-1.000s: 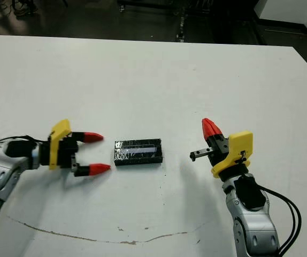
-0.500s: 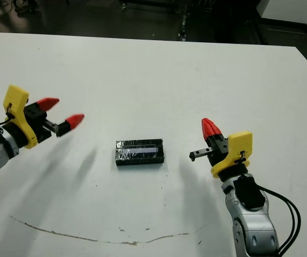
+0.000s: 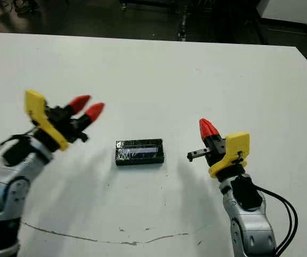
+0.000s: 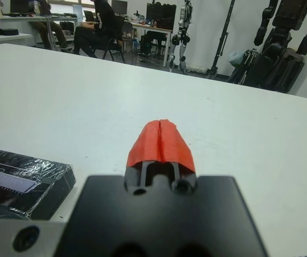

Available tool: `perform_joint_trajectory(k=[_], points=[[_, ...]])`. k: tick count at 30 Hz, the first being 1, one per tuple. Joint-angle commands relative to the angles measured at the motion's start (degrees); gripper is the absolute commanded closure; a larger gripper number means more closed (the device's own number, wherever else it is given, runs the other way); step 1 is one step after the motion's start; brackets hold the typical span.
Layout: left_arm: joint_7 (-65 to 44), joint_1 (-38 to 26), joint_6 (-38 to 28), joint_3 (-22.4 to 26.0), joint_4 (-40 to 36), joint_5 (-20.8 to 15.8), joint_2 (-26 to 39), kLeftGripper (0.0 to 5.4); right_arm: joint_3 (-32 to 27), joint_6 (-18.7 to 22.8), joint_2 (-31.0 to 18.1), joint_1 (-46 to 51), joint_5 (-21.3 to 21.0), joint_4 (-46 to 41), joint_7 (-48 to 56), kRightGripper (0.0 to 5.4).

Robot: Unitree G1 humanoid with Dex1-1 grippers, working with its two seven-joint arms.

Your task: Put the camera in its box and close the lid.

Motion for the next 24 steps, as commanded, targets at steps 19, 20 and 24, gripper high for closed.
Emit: perform_joint_trajectory(k=[19,20,24], points=[[4.6,-2.1,5.9,-13.5,15.5,4.2,-11.4,5.39,-2.4,-1.3,-0.3,0.2,0.1,1.2,-0.5,5.40],[4.2,-2.2,6.1,-13.9,15.6,4.5,-11.1,5.39,-2.4,-1.2,-0.4,0.2,0.0,1.1,-0.6,5.40],[4.0,-1.8,8.0,-15.1,16.0,5.5,-10.1,5.39,-2.6,-0.4,-0.6,0.1,-0.4,0.5,-0.9,5.40]])
